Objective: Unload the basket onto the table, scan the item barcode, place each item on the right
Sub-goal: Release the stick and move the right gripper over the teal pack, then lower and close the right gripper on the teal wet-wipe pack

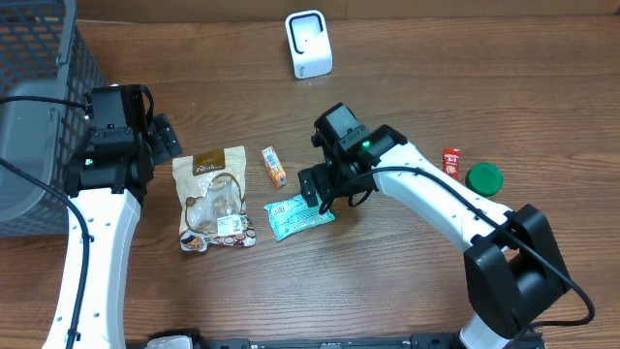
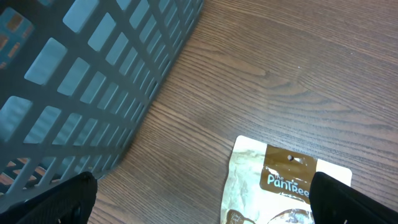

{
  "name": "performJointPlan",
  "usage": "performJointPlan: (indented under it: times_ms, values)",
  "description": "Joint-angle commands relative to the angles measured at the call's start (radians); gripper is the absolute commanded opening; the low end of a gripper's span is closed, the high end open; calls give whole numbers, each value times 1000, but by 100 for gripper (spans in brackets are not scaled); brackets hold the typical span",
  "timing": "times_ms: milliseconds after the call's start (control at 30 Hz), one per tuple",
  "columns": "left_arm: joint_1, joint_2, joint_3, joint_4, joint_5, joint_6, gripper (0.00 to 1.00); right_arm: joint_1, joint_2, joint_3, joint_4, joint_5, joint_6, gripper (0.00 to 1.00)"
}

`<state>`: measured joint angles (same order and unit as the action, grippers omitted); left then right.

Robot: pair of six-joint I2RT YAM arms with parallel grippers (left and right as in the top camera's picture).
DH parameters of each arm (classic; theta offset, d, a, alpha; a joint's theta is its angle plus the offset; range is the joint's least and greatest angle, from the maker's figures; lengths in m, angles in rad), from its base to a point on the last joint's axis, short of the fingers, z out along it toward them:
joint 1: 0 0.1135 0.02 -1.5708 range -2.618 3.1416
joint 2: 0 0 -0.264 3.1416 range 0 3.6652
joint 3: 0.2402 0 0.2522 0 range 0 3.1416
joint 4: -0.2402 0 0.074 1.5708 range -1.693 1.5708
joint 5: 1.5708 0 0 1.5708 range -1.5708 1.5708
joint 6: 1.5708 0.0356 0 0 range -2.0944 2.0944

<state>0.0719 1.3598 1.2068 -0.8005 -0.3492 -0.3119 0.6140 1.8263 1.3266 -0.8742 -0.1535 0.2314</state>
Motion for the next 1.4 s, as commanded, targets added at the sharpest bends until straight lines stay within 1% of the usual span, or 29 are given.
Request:
performJointPlan:
  times_ms: [0, 100, 133, 167, 200, 267, 300, 367, 467, 500, 667, 700, 733, 767, 833, 900, 933, 967, 1000, 1033, 1067, 1133, 1167, 1200, 1233, 1300, 1333, 1367]
  values:
    - [0, 2, 12, 0, -16, 1, 100, -1, 9, -56, 32, 81, -5, 100]
    - [0, 2, 12, 0, -16, 1, 100, -1, 11, -101, 72, 85, -4, 97]
    - [0, 2, 12, 0, -16, 1, 100, -1, 11, -120, 94, 85, -4, 91]
    - [0, 2, 12, 0, -16, 1, 100, -1, 11, -124, 98, 85, -4, 88]
    - [0, 2, 12, 0, -16, 1, 100, -1, 11, -124, 97, 85, -4, 76]
    - [0, 2, 12, 0, -16, 1, 100, -1, 11, -124, 97, 85, -4, 64]
    - [0, 2, 12, 0, -16, 1, 100, -1, 11, -124, 97, 85, -4, 54]
    - [0, 2, 12, 0, -16, 1, 100, -1, 11, -124, 99, 84, -4, 46]
    - [0, 2, 12, 0, -16, 1, 100, -1, 11, -124, 100, 82, -4, 29]
    - [0, 2, 12, 0, -16, 1, 100, -1, 11, -124, 99, 82, -4, 27]
    - [0, 2, 12, 0, -16, 1, 100, -1, 11, -124, 99, 82, -4, 27]
    - [0, 2, 12, 0, -16, 1, 100, -1, 11, -124, 99, 81, -4, 30]
    - [0, 2, 12, 0, -16, 1, 100, -1, 11, -124, 99, 81, -4, 34]
    - [0, 2, 12, 0, -16, 1, 100, -1, 11, -122, 98, 81, -4, 41]
    - [0, 2, 12, 0, -16, 1, 100, -1, 11, -122, 98, 81, -4, 60]
    - [0, 2, 12, 0, -16, 1, 100, -1, 11, -120, 99, 80, -4, 67]
    - [0, 2, 12, 0, -16, 1, 100, -1, 11, -120, 100, 77, -4, 72]
    - [0, 2, 12, 0, -16, 1, 100, -1, 11, -120, 101, 74, -4, 80]
    - [0, 2, 12, 0, -16, 1, 100, -1, 11, -120, 103, 73, -4, 80]
    - [0, 2, 12, 0, -16, 1, 100, -1, 11, -120, 102, 74, -4, 78]
    - [0, 2, 12, 0, -16, 1, 100, -1, 11, -120, 102, 74, -4, 72]
    - [0, 2, 12, 0, -16, 1, 100, -1, 11, -120, 100, 74, -3, 53]
    - [0, 2, 12, 0, -16, 1, 100, -1, 11, -121, 99, 74, -1, 36]
    - [0, 2, 12, 0, -16, 1, 100, -1, 11, -121, 101, 75, 3, 31]
    - [0, 2, 12, 0, -16, 1, 100, -1, 11, -121, 103, 75, 3, 31]
    - [0, 2, 12, 0, -16, 1, 100, -1, 11, -121, 111, 74, -1, 37]
    - [0, 2, 12, 0, -16, 1, 100, -1, 11, -121, 111, 74, -3, 41]
    - [0, 2, 12, 0, -16, 1, 100, -1, 11, -121, 111, 74, -5, 47]
